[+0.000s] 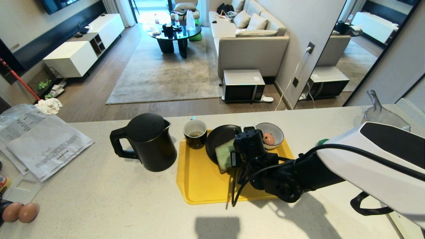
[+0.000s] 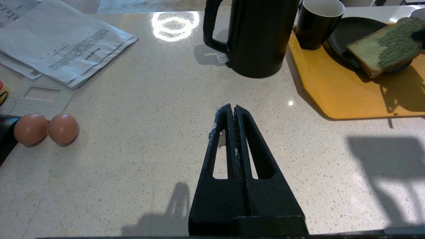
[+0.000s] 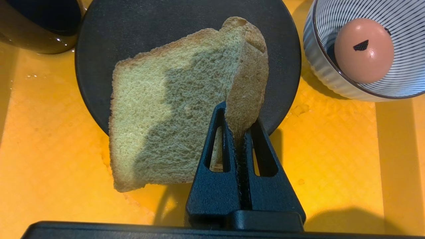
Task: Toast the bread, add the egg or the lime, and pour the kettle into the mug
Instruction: Put the baked bread on a plate
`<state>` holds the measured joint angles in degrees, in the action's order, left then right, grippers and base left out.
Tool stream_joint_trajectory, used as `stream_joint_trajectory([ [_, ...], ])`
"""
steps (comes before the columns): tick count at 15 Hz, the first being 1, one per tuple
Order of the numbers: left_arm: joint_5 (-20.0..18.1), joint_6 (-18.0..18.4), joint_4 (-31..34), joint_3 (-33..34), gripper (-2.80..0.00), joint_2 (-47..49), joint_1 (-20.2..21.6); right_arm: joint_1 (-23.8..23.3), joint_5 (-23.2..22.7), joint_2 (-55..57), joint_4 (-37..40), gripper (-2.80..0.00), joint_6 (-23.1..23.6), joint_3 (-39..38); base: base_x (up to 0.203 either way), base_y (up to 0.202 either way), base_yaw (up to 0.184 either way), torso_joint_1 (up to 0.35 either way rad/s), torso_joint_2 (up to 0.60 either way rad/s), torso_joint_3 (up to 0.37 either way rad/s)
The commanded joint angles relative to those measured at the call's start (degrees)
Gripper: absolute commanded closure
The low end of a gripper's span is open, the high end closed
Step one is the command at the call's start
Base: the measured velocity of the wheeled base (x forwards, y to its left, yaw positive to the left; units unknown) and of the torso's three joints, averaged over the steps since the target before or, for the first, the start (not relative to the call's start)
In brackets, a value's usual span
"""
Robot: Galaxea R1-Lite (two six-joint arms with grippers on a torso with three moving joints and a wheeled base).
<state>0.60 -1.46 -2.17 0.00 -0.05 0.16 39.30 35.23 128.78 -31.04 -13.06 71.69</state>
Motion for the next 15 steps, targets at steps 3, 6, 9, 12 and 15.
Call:
stream_joint_trajectory([
  [3,0.02,-0.03,-0.03,0.79,0.0,-0.13,0.02,-0.37,0.19,0.11,-0.5,0.0,-0.04,-0.15,0.0,0.0,0.0,0.0,0.0,0.0],
  [6,0.02,-0.03,-0.03,0.79,0.0,-0.13,0.02,-0.45,0.19,0.07,-2.36,0.0,0.05,-0.58,0.0,0.0,0.0,0.0,0.0,0.0],
  [9,0.02,-0.03,-0.03,0.79,0.0,-0.13,0.02,-0.45,0.19,0.07,-2.36,0.0,0.14,-0.77,0.0,0.0,0.0,0.0,0.0,0.0],
  [12,0.02,-0.03,-0.03,0.79,0.0,-0.13,0.02,-0.6,0.19,0.07,-2.45,0.0,0.84,-1.03,0.0,0.0,0.0,0.0,0.0,0.0],
  [15,0.02,-0.03,-0.03,0.79,0.0,-0.13,0.02,-0.63,0.19,0.14,-2.43,0.0,0.91,-1.11,0.0,0.0,0.0,0.0,0.0,0.0],
])
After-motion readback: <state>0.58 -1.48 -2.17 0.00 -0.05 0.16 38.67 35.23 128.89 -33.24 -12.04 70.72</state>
